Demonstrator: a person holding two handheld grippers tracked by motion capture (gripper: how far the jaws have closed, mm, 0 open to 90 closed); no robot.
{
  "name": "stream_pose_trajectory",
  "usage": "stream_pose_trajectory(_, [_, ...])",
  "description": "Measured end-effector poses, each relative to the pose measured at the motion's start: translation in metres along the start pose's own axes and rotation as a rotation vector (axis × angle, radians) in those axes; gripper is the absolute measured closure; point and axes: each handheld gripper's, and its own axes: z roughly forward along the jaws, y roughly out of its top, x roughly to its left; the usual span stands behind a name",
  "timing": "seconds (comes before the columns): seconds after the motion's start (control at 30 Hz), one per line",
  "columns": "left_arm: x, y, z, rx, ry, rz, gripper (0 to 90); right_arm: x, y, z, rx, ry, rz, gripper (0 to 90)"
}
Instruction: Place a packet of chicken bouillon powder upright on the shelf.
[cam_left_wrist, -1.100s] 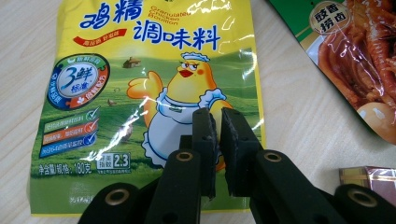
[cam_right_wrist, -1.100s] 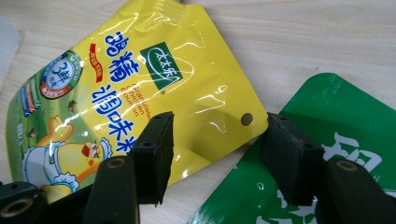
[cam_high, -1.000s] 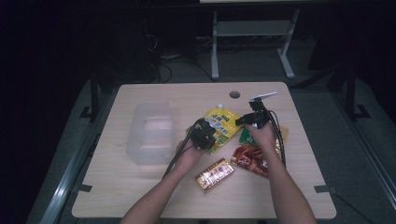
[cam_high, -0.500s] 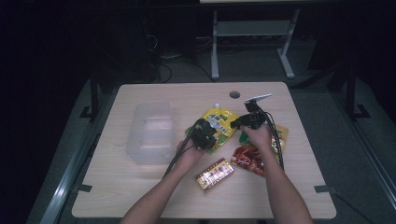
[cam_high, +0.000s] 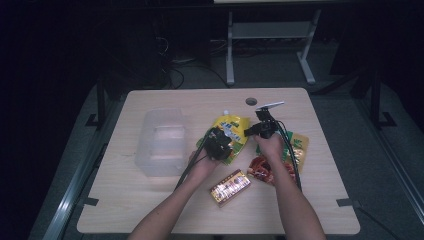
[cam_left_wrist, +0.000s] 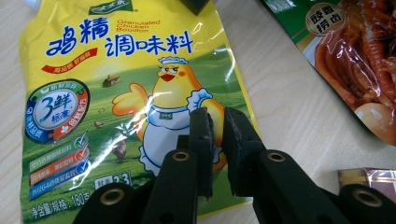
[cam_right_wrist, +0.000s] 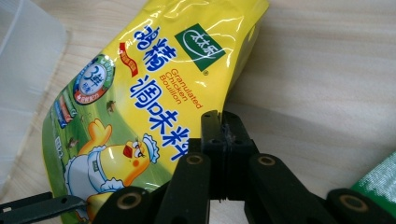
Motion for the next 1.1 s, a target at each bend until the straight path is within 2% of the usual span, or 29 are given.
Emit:
stream_pose_trajectory(0.07, [0.001,0.000,-0.002,0.010,-0.008,0.009,79.2,0.003,0.000,-0.001,-0.005,-0.007,-0.014,89.7])
stream_pose_trajectory(0.23, [0.004,-0.002,-0.006,0.002,-0.020,-0.010,75.5,0.009,0.001,-0.008,-0.022,-0.005,-0.041,90.0])
stream_pose_trajectory(0.33, [0.006,-0.003,-0.011,-0.014,-0.031,-0.026,73.8,0.013,0.002,-0.014,-0.037,-0.005,-0.064,90.0])
stream_pose_trajectory(0.4, [0.006,-0.004,-0.017,-0.034,-0.045,-0.037,73.1,0.017,0.003,-0.022,-0.065,-0.007,-0.096,90.0])
stream_pose_trajectory(0.53, [0.005,-0.004,-0.023,-0.042,-0.060,-0.032,70.1,0.022,0.003,-0.029,-0.083,-0.008,-0.119,90.0])
stream_pose_trajectory(0.83, [-0.003,-0.009,-0.040,-0.095,-0.094,-0.024,65.3,0.038,0.004,-0.054,-0.143,0.006,-0.197,90.0])
stream_pose_trajectory(0.97, [-0.011,-0.014,-0.053,-0.129,-0.085,-0.007,58.6,0.054,0.005,-0.068,-0.157,0.026,-0.246,90.0])
stream_pose_trajectory(1.1, [-0.018,-0.022,-0.063,-0.167,-0.082,0.011,53.4,0.074,0.004,-0.080,-0.183,0.042,-0.324,90.0])
